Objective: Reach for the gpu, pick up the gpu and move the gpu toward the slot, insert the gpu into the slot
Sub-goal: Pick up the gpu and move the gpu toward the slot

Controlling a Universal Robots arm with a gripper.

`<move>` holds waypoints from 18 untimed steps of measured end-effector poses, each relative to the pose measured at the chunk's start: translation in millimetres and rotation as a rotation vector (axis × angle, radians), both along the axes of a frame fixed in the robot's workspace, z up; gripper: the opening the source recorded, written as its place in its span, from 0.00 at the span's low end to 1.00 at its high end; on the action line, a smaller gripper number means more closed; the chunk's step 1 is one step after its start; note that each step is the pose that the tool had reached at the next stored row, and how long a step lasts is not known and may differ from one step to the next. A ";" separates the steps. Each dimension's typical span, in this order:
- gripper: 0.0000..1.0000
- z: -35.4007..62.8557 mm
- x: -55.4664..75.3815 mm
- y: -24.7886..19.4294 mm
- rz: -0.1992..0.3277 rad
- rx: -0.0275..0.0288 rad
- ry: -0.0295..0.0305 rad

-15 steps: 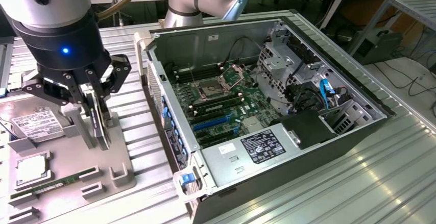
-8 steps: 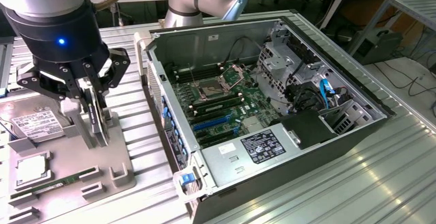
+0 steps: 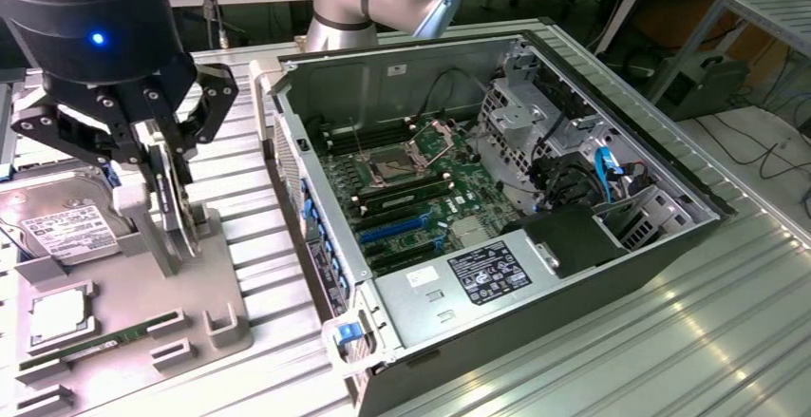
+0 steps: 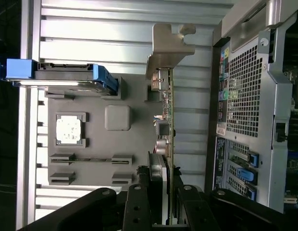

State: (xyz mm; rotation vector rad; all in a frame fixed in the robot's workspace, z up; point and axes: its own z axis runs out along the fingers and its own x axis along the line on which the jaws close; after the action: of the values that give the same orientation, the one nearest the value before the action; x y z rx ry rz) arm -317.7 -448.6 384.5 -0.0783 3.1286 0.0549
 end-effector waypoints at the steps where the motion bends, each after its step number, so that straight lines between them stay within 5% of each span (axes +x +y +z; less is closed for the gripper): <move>1: 0.28 3.9 0.1 0.0 0.000 -0.0005 0.0000; 18: 0.28 48.6 0.6 0.0 0.000 -0.0018 0.0000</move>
State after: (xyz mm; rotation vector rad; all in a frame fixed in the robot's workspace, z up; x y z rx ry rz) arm -317.1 -448.6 433.1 -0.0783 3.1286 0.0521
